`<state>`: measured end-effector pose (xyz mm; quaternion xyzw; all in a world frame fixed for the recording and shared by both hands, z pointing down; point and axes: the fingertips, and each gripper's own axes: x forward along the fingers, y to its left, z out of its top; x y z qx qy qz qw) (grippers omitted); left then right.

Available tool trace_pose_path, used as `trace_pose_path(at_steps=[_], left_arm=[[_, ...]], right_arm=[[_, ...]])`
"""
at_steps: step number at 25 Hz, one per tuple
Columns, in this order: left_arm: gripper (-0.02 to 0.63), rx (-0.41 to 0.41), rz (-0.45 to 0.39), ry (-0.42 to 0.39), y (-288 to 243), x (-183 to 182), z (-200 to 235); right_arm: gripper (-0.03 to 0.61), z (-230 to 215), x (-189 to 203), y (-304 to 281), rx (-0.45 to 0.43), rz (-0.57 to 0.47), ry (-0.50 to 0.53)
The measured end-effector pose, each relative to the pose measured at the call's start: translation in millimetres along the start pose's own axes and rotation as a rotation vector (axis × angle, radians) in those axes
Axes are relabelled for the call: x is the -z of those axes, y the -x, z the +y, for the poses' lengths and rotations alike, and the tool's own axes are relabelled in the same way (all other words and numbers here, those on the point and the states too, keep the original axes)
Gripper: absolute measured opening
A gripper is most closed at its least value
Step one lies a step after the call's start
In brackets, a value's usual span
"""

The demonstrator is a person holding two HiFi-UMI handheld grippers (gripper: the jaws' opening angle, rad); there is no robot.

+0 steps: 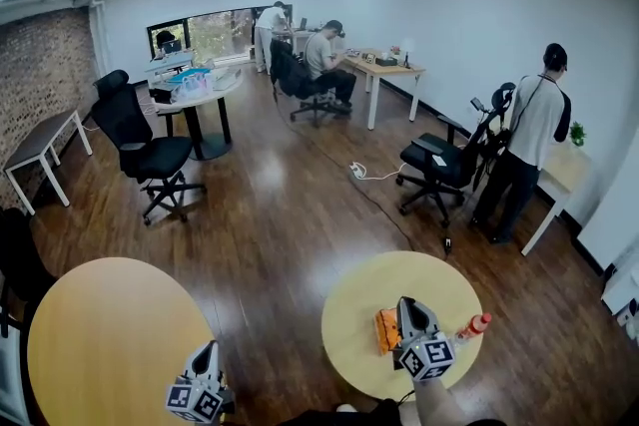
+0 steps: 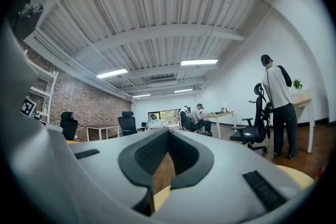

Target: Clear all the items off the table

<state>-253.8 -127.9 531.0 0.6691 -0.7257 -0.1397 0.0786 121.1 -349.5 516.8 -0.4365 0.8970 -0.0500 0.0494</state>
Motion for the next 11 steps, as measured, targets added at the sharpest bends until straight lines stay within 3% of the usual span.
trace_pose_path(at_steps=[11], left_arm=[[-0.009,-0.016,-0.004,-0.003,3.3,-1.1,9.9]], right_arm=[[0.0,7.1,5.2,-4.5,-0.01,0.005,0.001]])
